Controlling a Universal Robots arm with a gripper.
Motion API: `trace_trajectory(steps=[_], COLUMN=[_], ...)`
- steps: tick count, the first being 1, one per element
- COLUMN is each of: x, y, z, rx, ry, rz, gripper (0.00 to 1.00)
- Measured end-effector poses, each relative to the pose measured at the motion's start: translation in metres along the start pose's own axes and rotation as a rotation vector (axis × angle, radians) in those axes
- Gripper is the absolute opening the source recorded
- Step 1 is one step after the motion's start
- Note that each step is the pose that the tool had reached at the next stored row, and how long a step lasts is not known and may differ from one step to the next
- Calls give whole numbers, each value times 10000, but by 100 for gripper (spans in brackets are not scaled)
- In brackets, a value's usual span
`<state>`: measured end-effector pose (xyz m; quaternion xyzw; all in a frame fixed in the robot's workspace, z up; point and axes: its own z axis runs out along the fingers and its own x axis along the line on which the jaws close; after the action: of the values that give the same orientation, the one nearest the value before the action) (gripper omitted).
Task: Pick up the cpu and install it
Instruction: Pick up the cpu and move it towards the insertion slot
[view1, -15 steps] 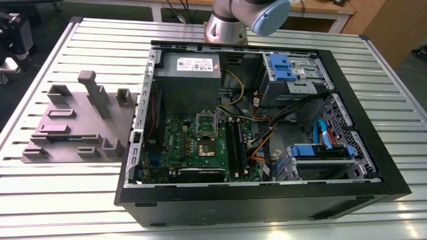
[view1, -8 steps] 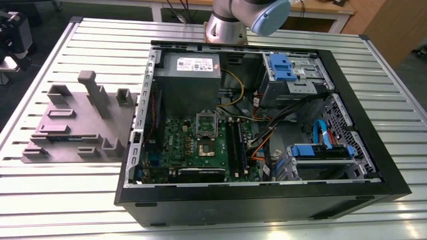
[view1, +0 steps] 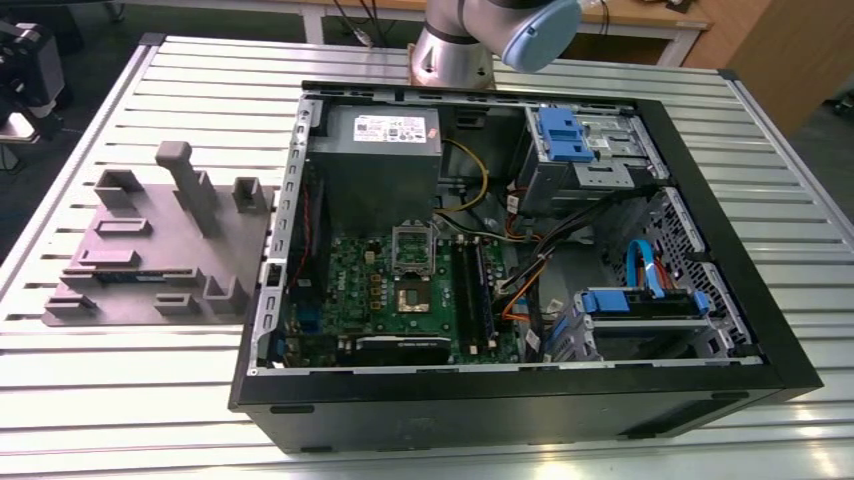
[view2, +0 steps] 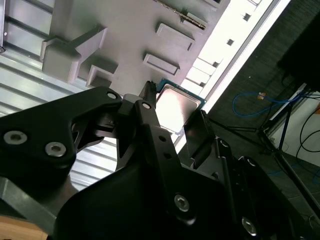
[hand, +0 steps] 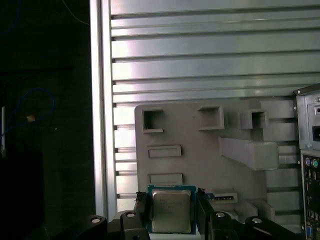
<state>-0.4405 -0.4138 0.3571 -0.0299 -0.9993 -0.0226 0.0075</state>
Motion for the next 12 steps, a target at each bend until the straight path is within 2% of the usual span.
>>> trace_trajectory(steps=[4,8,12], x=[1,3,5], y=[2,8,15], z=[-52,-176,-333], rx=[-1,0,0], ry=[-1,-1,0], rz=[0,1,0], gripper=[47,47,47])
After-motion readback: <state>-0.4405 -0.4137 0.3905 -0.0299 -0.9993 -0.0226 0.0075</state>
